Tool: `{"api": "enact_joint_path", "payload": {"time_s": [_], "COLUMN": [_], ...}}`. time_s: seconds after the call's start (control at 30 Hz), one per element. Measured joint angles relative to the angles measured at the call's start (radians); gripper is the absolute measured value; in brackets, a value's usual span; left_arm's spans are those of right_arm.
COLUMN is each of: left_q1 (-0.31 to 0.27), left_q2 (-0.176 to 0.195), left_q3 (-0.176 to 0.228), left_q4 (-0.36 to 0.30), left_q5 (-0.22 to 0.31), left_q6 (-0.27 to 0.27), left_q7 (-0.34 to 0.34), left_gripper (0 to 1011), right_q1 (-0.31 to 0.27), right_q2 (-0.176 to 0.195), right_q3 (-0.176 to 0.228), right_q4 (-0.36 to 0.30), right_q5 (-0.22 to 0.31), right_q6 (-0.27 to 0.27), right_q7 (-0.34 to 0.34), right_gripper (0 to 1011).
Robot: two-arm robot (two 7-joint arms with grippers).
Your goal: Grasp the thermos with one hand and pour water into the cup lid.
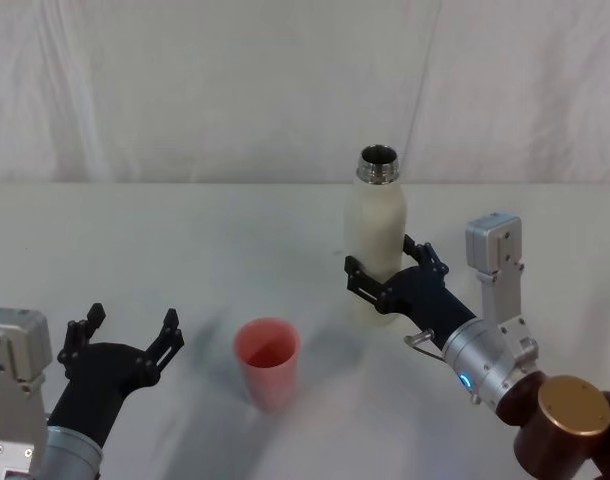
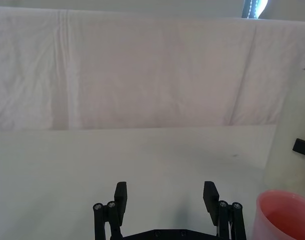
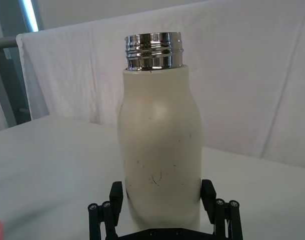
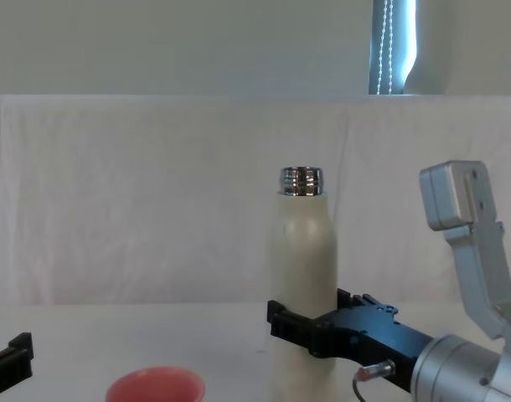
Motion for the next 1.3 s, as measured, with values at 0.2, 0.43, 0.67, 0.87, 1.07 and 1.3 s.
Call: {"api": "enact_joint_path", "payload": {"time_s": [0.2, 0.43, 0.67, 0.87, 1.07, 1.3], "left_q1": [0.0, 0.0, 0.0, 0.0, 0.0, 0.0], "left_q2": [0.0, 0.0, 0.0, 0.0, 0.0, 0.0], "left_q3": [0.0, 0.0, 0.0, 0.0, 0.0, 0.0], "left_q4": [0.0, 0.0, 0.0, 0.0, 0.0, 0.0], "left_q5": [0.0, 0.0, 0.0, 0.0, 0.0, 0.0], "left_q6": [0.0, 0.0, 0.0, 0.0, 0.0, 0.0], "left_q7": [0.0, 0.0, 0.0, 0.0, 0.0, 0.0], "left_gripper": [1001, 1001, 1001, 1001, 1001, 1001], "right_q1": [0.026, 0.049, 0.061, 0.063, 0.063, 0.062], "right_q2": [-0.015, -0.028, -0.036, -0.039, -0.039, -0.038], "right_q3": [-0.004, -0.005, -0.002, 0.003, 0.003, 0.003], "right_q4": [0.042, 0.084, 0.105, 0.11, 0.11, 0.109], "right_q5": [-0.007, -0.015, -0.021, -0.025, -0.025, -0.025], "right_q6": [-0.012, -0.022, -0.03, -0.035, -0.035, -0.034], "right_q7": [0.0, -0.005, -0.01, -0.015, -0.015, -0.015], "right_gripper": [1003, 1003, 1003, 1003, 1003, 1003]}}
